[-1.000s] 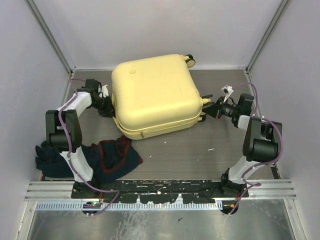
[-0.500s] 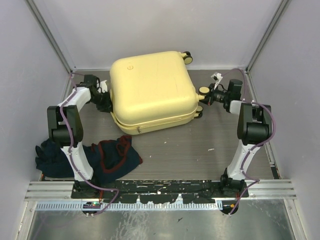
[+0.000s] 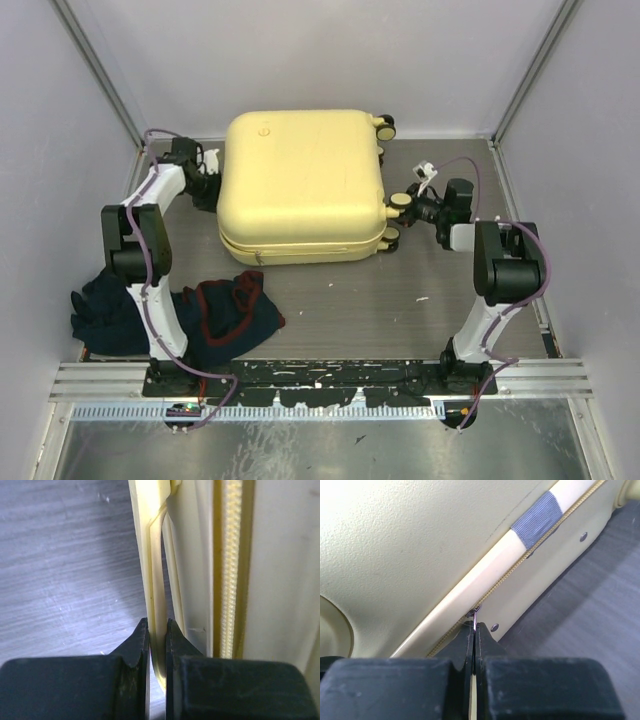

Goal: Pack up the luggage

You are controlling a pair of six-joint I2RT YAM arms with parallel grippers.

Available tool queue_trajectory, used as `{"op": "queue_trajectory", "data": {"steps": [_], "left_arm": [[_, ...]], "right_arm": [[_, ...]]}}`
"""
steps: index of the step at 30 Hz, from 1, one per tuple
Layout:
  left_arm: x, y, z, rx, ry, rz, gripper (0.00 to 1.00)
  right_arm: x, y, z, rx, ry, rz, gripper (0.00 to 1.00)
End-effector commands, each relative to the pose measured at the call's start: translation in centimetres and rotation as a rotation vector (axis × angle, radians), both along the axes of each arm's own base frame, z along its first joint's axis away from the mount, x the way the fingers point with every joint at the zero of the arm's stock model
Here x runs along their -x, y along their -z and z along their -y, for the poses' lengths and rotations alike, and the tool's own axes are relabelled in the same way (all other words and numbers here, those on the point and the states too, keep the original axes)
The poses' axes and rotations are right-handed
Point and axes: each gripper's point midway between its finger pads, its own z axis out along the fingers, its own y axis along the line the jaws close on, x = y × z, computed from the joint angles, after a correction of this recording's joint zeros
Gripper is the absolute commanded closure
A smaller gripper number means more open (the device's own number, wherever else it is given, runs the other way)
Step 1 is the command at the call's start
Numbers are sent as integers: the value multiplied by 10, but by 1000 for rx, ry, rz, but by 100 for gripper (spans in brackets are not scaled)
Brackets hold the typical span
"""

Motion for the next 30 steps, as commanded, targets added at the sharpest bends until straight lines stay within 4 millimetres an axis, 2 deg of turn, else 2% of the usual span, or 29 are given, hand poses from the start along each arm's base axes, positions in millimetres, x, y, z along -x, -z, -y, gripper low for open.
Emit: {"op": "queue_trajectory", "data": {"steps": [1,4,5,6,8,9,11,12,13,16,18,19,22,24,27,30], "left_arm": [[-1,15,52,-32,303,68,100],[-3,11,70,-16,341,95,100],[-6,9,71,-17,329,101,100],[-11,7,66,-36,311,106,94],[-20,-2,51,-56,284,108,76],[-26,-9,40,-64,258,113,60],[-45,-33,14,-68,175,169,34],[-59,-52,-1,-80,127,222,12],[-70,-69,-18,-102,79,270,0],[-97,-125,-63,-159,-36,416,2],[-104,-162,-79,-191,-50,506,2],[-105,-180,-80,-210,-22,554,2],[-91,-235,-61,-188,88,693,2],[-74,-257,-39,-142,184,747,2],[-30,-274,15,-88,412,780,2],[35,-269,77,-53,706,753,2]], "right_arm": [[50,-24,-32,-10,-96,54,99],[80,-24,-43,-7,-118,37,99],[89,-27,-47,-7,-123,37,99],[98,-27,-51,-8,-127,28,99],[110,-25,-54,-5,-112,18,99],[114,-23,-54,-7,-103,7,99],[118,-21,-54,-16,-76,-10,100],[119,-20,-53,-22,-60,-20,99],[120,-20,-52,-26,-44,-22,99],[124,-20,-55,-26,-19,-11,99],[126,-19,-59,-31,-9,-13,99],[127,-19,-61,-34,-6,-11,99],[126,-23,-71,-40,-2,5,99],[124,-25,-79,-34,8,20,99],[118,-28,-89,-25,39,36,99],[114,-35,-99,-28,54,54,99]]}}
